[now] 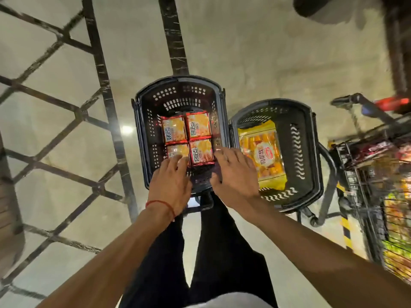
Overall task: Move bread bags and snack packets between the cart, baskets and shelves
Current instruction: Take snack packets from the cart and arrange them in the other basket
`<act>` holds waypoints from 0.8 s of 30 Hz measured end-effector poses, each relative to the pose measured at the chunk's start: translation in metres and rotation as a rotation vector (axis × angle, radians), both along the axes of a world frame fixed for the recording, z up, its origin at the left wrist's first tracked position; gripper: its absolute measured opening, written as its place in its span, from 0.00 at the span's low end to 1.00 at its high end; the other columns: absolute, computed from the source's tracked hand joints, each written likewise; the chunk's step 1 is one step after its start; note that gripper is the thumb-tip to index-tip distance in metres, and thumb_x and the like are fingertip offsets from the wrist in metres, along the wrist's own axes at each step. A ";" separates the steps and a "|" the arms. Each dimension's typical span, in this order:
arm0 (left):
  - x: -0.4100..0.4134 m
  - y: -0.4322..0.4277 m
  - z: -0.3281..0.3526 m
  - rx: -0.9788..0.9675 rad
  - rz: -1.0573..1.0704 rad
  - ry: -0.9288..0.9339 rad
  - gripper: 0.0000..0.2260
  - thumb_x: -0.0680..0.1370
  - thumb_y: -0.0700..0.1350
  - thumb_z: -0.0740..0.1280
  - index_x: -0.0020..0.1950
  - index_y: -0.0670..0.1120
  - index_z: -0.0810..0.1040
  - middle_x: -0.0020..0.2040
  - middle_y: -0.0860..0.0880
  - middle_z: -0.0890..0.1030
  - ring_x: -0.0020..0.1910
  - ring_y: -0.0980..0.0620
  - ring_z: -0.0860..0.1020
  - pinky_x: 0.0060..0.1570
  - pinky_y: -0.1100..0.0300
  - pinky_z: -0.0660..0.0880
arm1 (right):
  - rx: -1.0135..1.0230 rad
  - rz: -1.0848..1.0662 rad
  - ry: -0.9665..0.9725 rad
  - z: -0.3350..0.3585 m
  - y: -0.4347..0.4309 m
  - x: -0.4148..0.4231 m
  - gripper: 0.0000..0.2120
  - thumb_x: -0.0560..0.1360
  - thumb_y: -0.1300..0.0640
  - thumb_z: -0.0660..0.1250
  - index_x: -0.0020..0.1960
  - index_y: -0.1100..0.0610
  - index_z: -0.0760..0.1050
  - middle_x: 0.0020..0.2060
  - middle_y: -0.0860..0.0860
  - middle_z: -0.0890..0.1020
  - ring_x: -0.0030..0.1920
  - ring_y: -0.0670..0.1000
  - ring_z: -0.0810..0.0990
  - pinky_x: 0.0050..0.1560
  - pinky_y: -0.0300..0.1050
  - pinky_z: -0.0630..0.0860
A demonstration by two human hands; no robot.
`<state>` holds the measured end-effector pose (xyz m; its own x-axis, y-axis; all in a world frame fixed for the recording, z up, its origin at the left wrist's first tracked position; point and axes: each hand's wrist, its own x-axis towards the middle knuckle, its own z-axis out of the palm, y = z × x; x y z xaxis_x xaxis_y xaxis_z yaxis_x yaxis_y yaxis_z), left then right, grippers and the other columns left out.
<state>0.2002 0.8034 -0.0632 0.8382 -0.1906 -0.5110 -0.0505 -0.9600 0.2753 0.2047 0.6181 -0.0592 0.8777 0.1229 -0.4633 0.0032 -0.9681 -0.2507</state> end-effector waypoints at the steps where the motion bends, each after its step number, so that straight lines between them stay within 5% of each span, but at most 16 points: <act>1: -0.005 -0.003 0.015 0.007 -0.040 -0.035 0.26 0.80 0.50 0.66 0.77 0.45 0.65 0.74 0.44 0.70 0.71 0.42 0.70 0.67 0.46 0.72 | -0.005 -0.007 -0.018 0.015 -0.003 -0.009 0.27 0.77 0.45 0.64 0.74 0.50 0.70 0.73 0.50 0.73 0.75 0.55 0.67 0.75 0.56 0.65; 11: -0.049 -0.021 0.105 0.028 -0.454 -0.295 0.29 0.75 0.54 0.71 0.75 0.46 0.72 0.71 0.41 0.77 0.70 0.38 0.75 0.66 0.40 0.73 | -0.172 -0.173 -0.237 0.119 -0.031 -0.116 0.31 0.77 0.41 0.60 0.76 0.55 0.72 0.76 0.56 0.73 0.78 0.60 0.67 0.78 0.63 0.63; 15: -0.064 -0.035 0.136 0.016 -0.640 -0.363 0.26 0.80 0.56 0.65 0.75 0.47 0.73 0.73 0.43 0.75 0.71 0.39 0.72 0.65 0.39 0.73 | -0.227 -0.331 -0.237 0.151 -0.047 -0.167 0.34 0.78 0.37 0.57 0.81 0.51 0.65 0.80 0.52 0.68 0.81 0.57 0.61 0.82 0.60 0.56; 19: -0.089 -0.067 0.170 0.021 -0.831 -0.393 0.28 0.82 0.59 0.53 0.78 0.48 0.68 0.76 0.44 0.71 0.75 0.41 0.68 0.70 0.41 0.69 | -0.262 -0.486 -0.308 0.176 -0.071 -0.225 0.35 0.78 0.36 0.57 0.79 0.52 0.68 0.78 0.52 0.70 0.80 0.56 0.64 0.80 0.60 0.60; 24: -0.130 -0.135 0.200 -0.037 -0.952 -0.425 0.28 0.82 0.60 0.54 0.80 0.50 0.64 0.79 0.44 0.67 0.78 0.41 0.64 0.74 0.41 0.63 | -0.304 -0.654 -0.389 0.197 -0.113 -0.299 0.34 0.77 0.36 0.61 0.77 0.53 0.71 0.76 0.53 0.73 0.78 0.57 0.68 0.78 0.61 0.64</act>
